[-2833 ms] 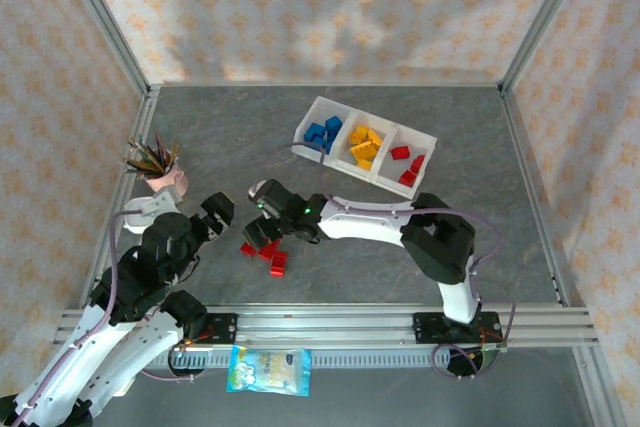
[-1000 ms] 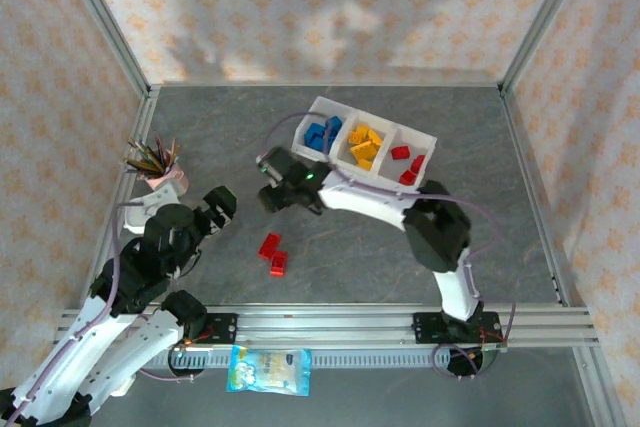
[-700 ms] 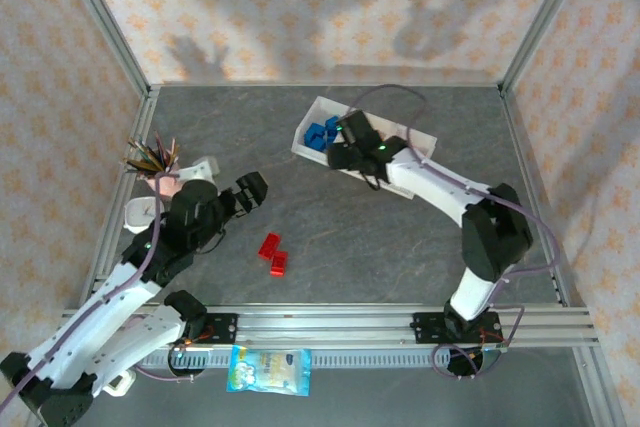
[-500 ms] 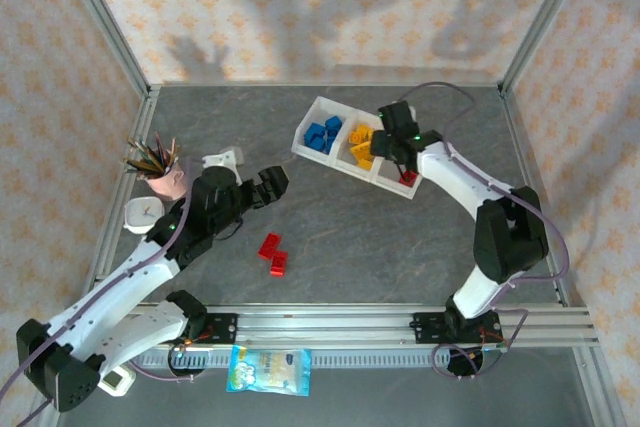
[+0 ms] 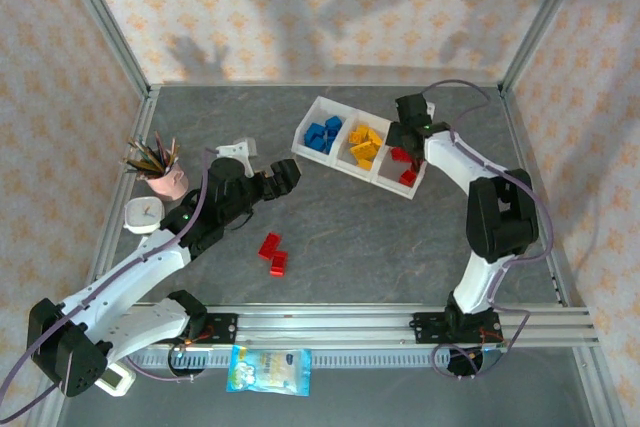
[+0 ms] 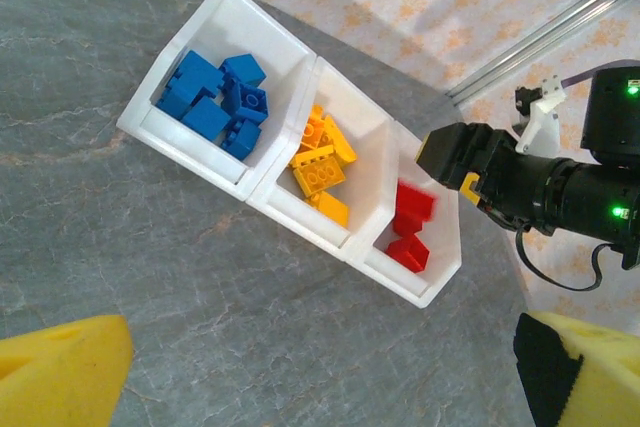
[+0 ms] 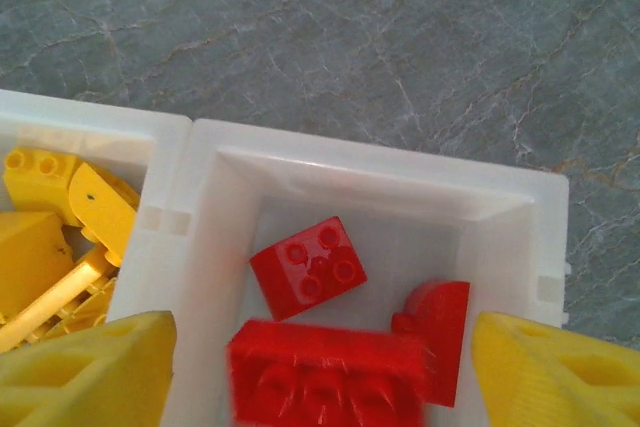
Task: Sort the legos into containers by color
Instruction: Place the lego in the container, then pick up the lego from the bottom-center of the table.
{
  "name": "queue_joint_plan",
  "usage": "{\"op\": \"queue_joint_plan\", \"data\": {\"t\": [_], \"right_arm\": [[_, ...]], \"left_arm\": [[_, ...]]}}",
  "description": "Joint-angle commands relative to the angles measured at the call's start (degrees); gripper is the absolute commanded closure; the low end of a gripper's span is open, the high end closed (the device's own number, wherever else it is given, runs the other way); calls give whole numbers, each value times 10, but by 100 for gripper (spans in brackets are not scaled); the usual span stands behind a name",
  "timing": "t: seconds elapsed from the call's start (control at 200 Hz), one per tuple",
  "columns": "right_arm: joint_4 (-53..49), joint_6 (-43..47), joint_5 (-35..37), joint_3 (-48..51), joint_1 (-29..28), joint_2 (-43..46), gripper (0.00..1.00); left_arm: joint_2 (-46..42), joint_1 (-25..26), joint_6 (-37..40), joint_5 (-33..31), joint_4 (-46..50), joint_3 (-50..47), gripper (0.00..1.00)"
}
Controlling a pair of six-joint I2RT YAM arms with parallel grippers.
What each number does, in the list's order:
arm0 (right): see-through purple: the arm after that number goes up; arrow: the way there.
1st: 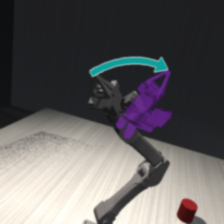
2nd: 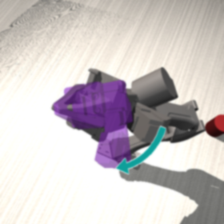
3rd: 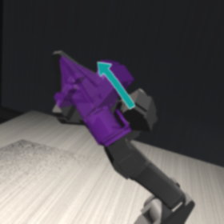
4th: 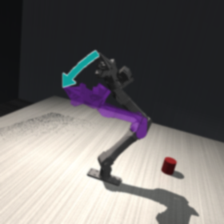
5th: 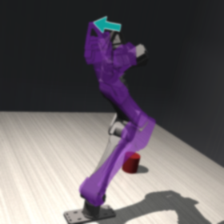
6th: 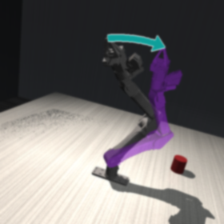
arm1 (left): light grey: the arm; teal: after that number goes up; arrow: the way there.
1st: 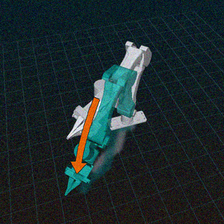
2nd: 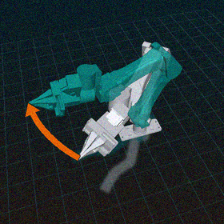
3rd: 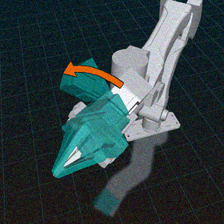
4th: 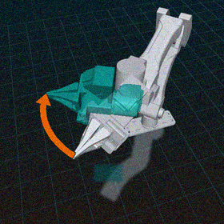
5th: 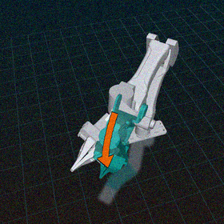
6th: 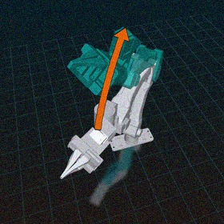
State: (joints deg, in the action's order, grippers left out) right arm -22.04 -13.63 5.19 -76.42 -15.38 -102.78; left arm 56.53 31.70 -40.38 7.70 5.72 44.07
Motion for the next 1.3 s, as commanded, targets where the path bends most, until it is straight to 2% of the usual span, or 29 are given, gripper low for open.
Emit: {"op": "queue_joint_plan", "data": {"t": [0.0, 0.065, 0.175, 0.44, 0.691, 0.836, 1.101, 1.296], "right_arm": [[-4, 1, 22, -16, -13, 24, 18], [-12, 3, 29, -14, -22, 33, 14], [-22, 6, 24, -8, -49, 53, 12], [-15, 26, -33, 15, -190, 77, 9], [-8, 63, -91, 23, -338, 56, 7], [3, 92, -95, 46, -405, 40, 4], [42, 108, -122, 56, -484, -17, 1], [42, 120, -104, 15, -507, -75, 0]], "left_arm": [[-17, -5, 15, -7, -10, 16, 1], [-26, -5, 15, -15, -7, 13, 1], [-45, -4, 14, -31, 12, 11, 1], [-123, -5, -4, -86, 98, -2, 1], [-196, -5, -33, -135, 211, -6, 1], [-236, -5, -57, -154, 261, -13, 1], [-289, -6, -97, -174, 325, -22, 1], [-316, -5, -117, -187, 352, -27, 1]]}}
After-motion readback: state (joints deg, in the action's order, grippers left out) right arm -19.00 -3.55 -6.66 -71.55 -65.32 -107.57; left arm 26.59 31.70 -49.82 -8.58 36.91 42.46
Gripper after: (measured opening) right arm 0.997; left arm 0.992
